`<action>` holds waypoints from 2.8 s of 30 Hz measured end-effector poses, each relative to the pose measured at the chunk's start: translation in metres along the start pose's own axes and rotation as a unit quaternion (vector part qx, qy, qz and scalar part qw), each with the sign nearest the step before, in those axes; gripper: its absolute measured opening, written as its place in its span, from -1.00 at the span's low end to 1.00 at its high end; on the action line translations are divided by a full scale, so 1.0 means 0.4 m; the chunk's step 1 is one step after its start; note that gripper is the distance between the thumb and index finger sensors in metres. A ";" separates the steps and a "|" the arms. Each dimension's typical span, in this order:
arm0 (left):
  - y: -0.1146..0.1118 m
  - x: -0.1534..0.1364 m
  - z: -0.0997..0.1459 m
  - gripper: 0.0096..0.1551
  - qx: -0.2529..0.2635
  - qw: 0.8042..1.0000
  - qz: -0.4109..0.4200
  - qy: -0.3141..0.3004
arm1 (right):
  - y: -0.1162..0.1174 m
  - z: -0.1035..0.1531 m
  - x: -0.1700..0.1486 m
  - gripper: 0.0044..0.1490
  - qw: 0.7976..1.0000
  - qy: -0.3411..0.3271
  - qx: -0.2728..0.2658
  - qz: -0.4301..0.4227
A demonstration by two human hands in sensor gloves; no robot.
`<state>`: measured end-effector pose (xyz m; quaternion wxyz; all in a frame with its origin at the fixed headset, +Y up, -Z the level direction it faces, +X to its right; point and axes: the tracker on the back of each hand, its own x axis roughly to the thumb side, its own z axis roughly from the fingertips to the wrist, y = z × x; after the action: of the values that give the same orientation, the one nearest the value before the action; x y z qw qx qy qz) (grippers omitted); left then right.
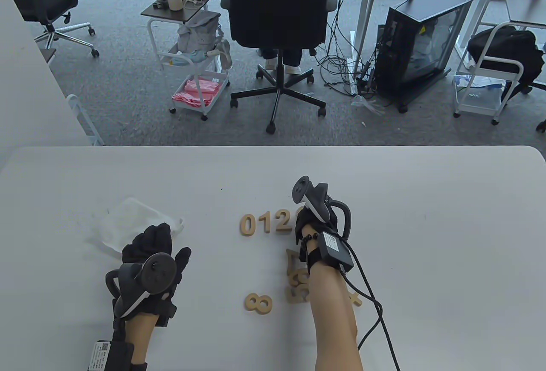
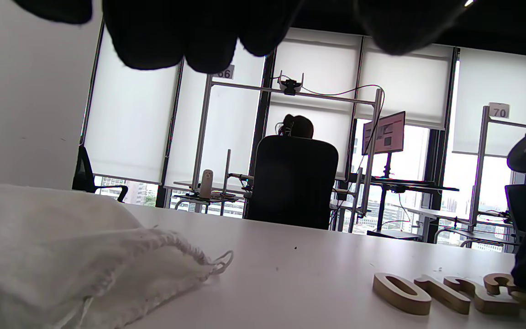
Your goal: Empty bag and arrange number blocks in order
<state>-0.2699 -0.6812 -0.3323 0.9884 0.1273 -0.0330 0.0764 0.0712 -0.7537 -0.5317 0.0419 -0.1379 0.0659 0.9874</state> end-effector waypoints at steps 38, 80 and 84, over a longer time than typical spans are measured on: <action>-0.007 0.040 0.008 -0.06 -0.003 0.999 -0.023 -0.030 | -0.139 0.339 -0.305 -0.26 0.969 -0.205 -0.051 -0.128; -0.008 0.030 0.008 -0.06 -0.010 1.000 -0.024 -0.016 | 0.093 0.428 -0.257 -0.20 0.975 -0.136 0.042 0.171; -0.006 0.026 0.009 -0.06 -0.008 1.000 -0.020 -0.014 | 0.094 0.427 -0.254 -0.24 0.976 -0.129 0.029 0.172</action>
<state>-0.2594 -0.6828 -0.3286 0.9901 0.1215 -0.0450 0.0542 0.1193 -0.7732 -0.3360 -0.1167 0.0056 0.1115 0.9869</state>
